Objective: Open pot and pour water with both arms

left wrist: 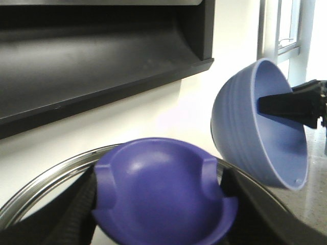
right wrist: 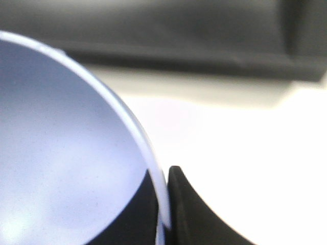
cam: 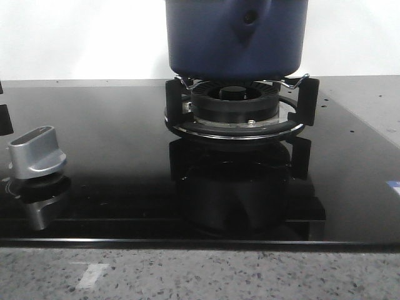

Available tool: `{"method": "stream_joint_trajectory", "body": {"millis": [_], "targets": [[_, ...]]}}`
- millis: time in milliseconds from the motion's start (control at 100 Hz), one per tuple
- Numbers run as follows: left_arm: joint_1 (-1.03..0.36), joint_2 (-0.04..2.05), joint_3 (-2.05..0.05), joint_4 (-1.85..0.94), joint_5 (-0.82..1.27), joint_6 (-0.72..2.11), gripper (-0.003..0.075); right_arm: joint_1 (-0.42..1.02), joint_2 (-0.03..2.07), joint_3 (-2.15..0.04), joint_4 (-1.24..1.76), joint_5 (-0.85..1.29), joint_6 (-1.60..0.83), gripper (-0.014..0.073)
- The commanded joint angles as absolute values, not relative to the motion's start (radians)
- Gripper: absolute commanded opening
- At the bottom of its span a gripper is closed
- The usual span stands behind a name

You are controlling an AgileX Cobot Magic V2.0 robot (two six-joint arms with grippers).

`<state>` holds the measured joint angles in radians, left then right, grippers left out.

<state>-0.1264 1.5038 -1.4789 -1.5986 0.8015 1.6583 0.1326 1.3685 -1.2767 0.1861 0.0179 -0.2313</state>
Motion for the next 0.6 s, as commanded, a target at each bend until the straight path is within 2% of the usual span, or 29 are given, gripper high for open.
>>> {"method": "stream_joint_trajectory", "body": {"millis": [0,140,330,590], "targets": [[-0.136,1.452,-1.515,-1.698,0.829,1.656,0.0347,0.059,1.325,-1.393,0.217,0.233,-0.224,-0.0047],[-0.173,1.452,-1.515,-1.698,0.833,1.656,0.0347,-0.097,1.329,-1.478,0.223,0.606,-0.175,-0.0047],[-0.225,1.454,-1.515,-1.698,0.833,1.656,0.0347,-0.295,1.380,-1.474,0.223,0.961,-0.134,-0.0047],[-0.235,1.456,-1.515,-1.698,0.833,1.656,0.0347,-0.387,1.471,-1.351,0.223,1.006,-0.134,-0.0047]]}}
